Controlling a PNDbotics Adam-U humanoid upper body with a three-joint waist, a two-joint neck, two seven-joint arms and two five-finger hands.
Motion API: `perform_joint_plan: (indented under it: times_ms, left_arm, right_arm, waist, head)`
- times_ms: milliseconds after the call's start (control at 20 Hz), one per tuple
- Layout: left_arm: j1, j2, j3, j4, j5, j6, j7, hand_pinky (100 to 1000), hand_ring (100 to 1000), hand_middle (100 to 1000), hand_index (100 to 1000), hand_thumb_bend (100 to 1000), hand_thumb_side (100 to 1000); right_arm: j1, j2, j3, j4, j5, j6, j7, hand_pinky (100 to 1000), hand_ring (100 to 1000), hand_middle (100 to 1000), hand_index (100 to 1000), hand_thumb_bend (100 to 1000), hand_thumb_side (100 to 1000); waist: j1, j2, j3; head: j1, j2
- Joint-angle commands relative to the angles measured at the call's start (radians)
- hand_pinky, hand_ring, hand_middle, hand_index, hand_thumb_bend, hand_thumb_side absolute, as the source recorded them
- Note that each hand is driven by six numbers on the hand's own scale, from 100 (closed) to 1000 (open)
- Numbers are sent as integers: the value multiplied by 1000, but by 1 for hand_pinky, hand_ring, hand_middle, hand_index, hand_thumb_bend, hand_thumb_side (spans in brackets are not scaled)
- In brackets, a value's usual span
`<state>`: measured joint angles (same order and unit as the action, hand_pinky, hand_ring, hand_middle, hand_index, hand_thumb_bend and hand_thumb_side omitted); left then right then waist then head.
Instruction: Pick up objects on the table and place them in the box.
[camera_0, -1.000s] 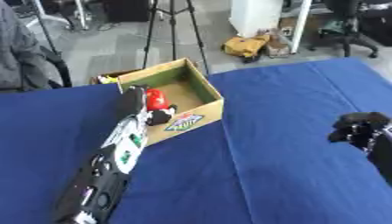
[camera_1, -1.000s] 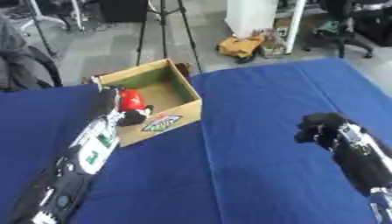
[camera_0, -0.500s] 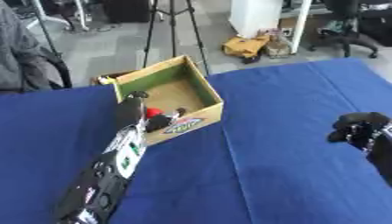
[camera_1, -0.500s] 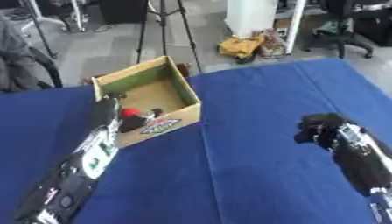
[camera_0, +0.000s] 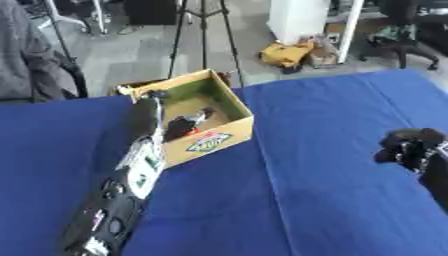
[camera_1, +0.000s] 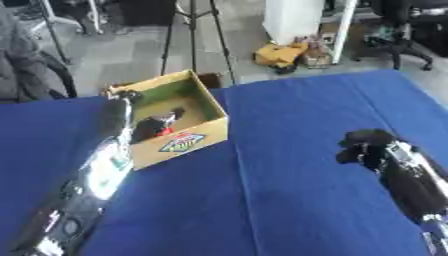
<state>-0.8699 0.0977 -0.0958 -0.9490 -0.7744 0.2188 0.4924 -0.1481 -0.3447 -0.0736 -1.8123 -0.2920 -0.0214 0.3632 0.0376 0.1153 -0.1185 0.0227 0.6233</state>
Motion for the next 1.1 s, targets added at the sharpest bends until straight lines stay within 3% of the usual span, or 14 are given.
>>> perform_joint_plan:
  times_ms: [50, 250, 400, 700, 1100]
  left_arm:
    - [7, 47, -29, -108, 53, -50, 58, 563, 612, 585, 706, 923, 819]
    - [81, 81, -93, -212, 116, -114, 92, 549, 609, 584, 711, 817, 852]
    - [156, 112, -126, -292, 166, -163, 90, 539, 599, 578, 709, 788, 860]
    - [314, 139, -78, -451, 263, -253, 19, 504, 568, 551, 696, 763, 875]
    - [527, 137, -34, -646, 395, -165, -10, 478, 546, 542, 692, 731, 884]
  right_arm:
    - [-1, -10, -9, -8, -2, -1, -6, 696, 632, 636, 735, 100, 791]
    - [5, -8, -12, -6, 1, 1, -8, 696, 632, 636, 735, 100, 790]
    - [6, -10, -16, -6, 0, 3, -11, 696, 632, 637, 735, 100, 789]
    - [5, -11, -23, -8, 2, 6, -17, 696, 633, 637, 735, 100, 791]
    - [8, -13, -24, -8, 0, 6, -21, 696, 633, 637, 735, 100, 790]
  waist:
    - [-8, -19, 10]
    - [-7, -22, 37]
    - [-3, -24, 59]
    - [3, -16, 93]
    - [1, -20, 107]
  head:
    - [-7, 5]
    - [-22, 8]
    - [-41, 12]
    - [-64, 2]
    - [-78, 7]
